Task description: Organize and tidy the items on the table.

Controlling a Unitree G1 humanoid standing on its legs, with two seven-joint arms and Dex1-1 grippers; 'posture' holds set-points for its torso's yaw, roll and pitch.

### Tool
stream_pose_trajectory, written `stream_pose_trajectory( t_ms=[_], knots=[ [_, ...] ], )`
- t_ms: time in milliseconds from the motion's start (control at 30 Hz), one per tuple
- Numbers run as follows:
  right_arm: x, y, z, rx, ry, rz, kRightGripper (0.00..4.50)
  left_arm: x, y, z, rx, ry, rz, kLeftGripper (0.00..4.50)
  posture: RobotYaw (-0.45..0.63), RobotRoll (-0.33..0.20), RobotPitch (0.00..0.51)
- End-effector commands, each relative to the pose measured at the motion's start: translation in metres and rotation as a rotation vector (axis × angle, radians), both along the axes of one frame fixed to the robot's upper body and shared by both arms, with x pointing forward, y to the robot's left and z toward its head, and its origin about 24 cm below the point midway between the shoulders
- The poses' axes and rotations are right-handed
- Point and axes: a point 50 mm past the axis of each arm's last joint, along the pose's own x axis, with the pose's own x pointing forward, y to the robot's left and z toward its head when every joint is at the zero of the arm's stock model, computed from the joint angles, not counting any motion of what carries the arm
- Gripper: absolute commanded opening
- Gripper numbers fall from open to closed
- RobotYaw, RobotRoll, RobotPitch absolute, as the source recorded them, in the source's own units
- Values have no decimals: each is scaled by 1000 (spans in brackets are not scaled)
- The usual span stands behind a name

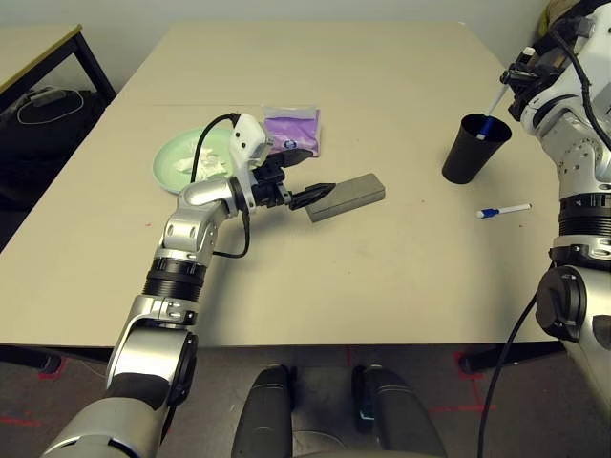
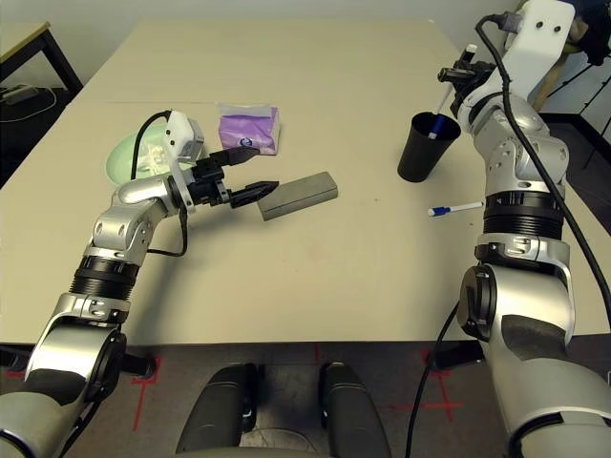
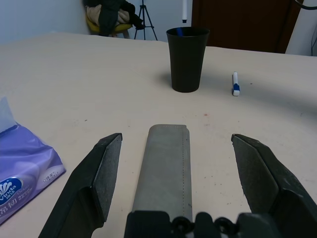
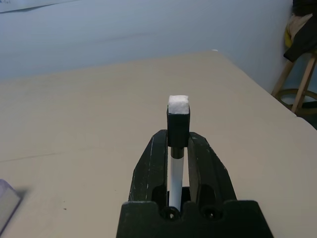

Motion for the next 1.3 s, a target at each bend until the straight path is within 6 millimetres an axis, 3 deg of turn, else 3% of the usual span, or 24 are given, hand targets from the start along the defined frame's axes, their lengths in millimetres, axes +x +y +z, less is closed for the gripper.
stream_pose_trajectory(
  t_ms=[33,200,567,867,1067,1200,1300],
  knots=[
    [-1,-6,-3,-5,7,-25,420,1,1,3,-4,-11,2,4500,134,0,79],
    [-1,-6,-4,-17,15,-24,420,1,1,3,-9,-14,4,4500,135,0,79],
    [-2,-4,-4,-29,16,-28,4472,1,-1,5,-31,-23,0,4500,132,0,79],
    [-3,7,1,-68,-45,72,4472,1,-1,5,-45,-23,-1,4500,131,0,82],
    [-15,28,-9,-283,-77,540,4472,0,-1,4,-49,-18,-2,4500,138,0,91],
    [-32,26,-22,-388,22,858,4472,-2,-1,3,-53,-16,-5,4500,141,0,97],
    [-42,15,-38,-579,169,1021,4472,-4,-2,3,-56,-15,-9,4500,140,0,103]
  ],
)
